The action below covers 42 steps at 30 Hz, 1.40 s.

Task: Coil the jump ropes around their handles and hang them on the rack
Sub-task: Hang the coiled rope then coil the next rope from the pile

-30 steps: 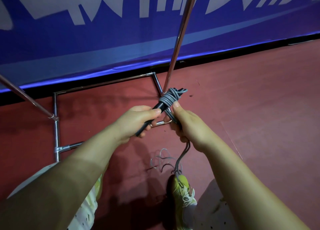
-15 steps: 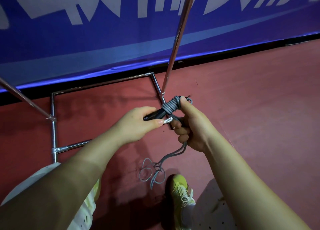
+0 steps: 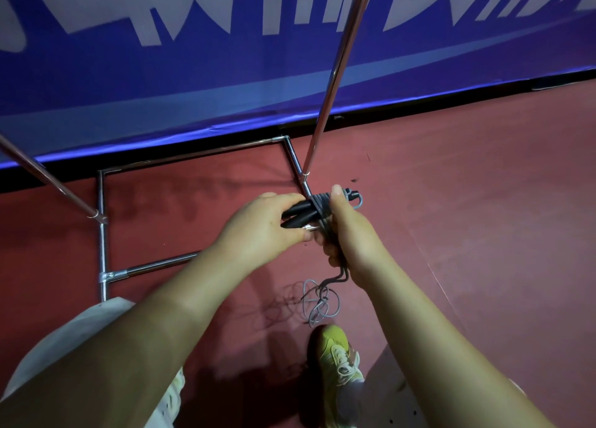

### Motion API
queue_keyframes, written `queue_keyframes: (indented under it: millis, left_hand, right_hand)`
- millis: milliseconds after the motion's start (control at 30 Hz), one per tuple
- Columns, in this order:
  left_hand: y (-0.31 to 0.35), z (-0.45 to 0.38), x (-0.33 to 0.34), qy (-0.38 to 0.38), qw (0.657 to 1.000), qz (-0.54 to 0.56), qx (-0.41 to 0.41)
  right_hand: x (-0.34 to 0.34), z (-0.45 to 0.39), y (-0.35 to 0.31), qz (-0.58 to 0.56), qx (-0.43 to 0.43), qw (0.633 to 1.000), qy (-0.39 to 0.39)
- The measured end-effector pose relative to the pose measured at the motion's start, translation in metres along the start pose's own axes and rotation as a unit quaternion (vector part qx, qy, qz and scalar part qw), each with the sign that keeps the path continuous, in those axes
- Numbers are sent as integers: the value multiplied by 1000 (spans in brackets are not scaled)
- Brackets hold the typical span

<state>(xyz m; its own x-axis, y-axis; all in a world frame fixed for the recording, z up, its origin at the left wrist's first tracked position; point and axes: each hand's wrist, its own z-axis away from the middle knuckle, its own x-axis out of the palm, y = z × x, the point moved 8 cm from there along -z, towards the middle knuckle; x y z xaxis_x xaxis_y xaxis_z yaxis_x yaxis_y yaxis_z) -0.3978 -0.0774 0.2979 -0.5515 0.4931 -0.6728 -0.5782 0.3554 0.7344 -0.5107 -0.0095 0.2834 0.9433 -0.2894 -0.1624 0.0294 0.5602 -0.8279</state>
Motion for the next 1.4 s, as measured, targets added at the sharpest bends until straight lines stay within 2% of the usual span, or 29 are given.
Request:
queue_keyframes:
  millis: [133,200,233,267,333,400,433,500,567,667,733,833,900,967,1033,1167,1267,1400]
  left_hand:
    - [6,2,-4,-8,1000,-18,17]
    - [3,2,-3,-48,996,74,-32]
    - [0,4,1,-82,979,171,-76]
    - [-3,9,6,-124,945,273,-133]
    - [-2,23,21,-228,854,409,-228]
    - [6,35,32,-316,782,475,-251]
    - [10,38,35,-342,761,493,-246]
    - [15,41,40,-356,748,503,-244]
    - [14,39,42,-331,763,493,-257]
    - [5,30,39,-254,820,444,-255]
    - [0,24,35,-203,846,427,-245]
    - [-5,18,29,-151,853,433,-248]
    - [-8,15,26,-142,859,422,-254]
    - [-11,14,23,-134,872,399,-249]
    - [-13,14,21,-115,885,376,-248]
    - [-18,11,15,-83,937,247,-232]
    - [-15,7,6,-62,978,108,-169]
    - [-2,11,5,-84,990,-17,-116]
  right_hand:
    - [-4,-2,-5,-3,-23,999,24]
    - [-5,-2,-9,5,-47,999,19]
    - [-5,-1,-12,11,-67,998,15]
    - [-5,0,-15,23,-91,995,11]
    - [-4,3,-22,60,-139,988,1]
    - [-3,5,-27,91,-174,980,-5]
    - [-3,7,-29,100,-187,977,-5]
    - [-3,9,-31,92,-193,977,-7]
    - [-3,9,-28,62,-167,984,-18]
    - [-3,6,-18,85,-107,990,-15]
    - [0,6,-14,105,-96,990,-16]
    - [9,10,-15,142,-126,981,-31]
    - [4,9,-18,142,-136,980,-16]
    - [-6,5,-20,134,-128,983,2]
    - [-6,2,-17,122,-95,988,-25]
    - [4,3,-8,121,-46,988,-83]
    - [6,4,-5,100,-29,991,-85]
    - [1,3,-5,110,-27,993,-45]
